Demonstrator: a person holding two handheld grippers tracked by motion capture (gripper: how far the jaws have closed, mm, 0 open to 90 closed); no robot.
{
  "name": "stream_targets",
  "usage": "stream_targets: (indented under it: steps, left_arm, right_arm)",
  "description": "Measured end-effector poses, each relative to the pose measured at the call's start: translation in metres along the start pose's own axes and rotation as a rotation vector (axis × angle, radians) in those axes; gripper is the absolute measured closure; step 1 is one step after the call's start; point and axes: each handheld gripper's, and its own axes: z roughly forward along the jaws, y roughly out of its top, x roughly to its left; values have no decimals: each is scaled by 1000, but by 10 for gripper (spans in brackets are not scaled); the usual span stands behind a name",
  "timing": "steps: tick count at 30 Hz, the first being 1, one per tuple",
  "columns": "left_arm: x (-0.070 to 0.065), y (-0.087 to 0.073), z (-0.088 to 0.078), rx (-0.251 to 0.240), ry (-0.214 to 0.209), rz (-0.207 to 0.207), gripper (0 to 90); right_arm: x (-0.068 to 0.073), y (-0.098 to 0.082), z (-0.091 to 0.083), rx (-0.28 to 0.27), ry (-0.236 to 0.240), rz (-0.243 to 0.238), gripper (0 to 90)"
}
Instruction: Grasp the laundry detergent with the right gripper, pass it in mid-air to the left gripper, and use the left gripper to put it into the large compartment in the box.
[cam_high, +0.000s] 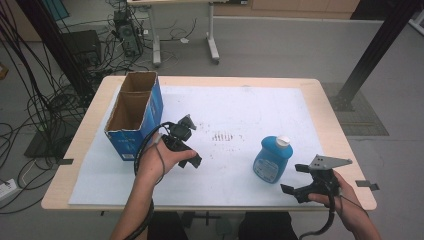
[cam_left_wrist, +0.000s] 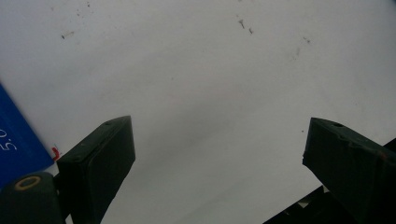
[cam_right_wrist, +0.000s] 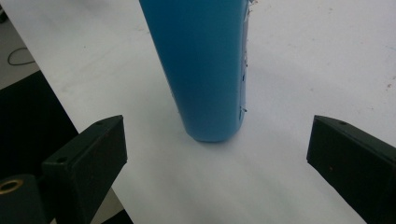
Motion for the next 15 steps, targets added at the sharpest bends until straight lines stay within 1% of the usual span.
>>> stream_targets:
  steps: [8,12,15]
  left_arm:
    - [-2,-2,0,1,-3,0,93]
    - [-1,-2,-1,-1,-2,1,93]
    - [-2,-2,-2,-5,-9,1,93]
  right_arm:
    - [4,-3,4,-28,-5,-3,47]
    - [5,-3,7,-48,-7,1,47]
    - [6,-3,9,-58,-6,6,47]
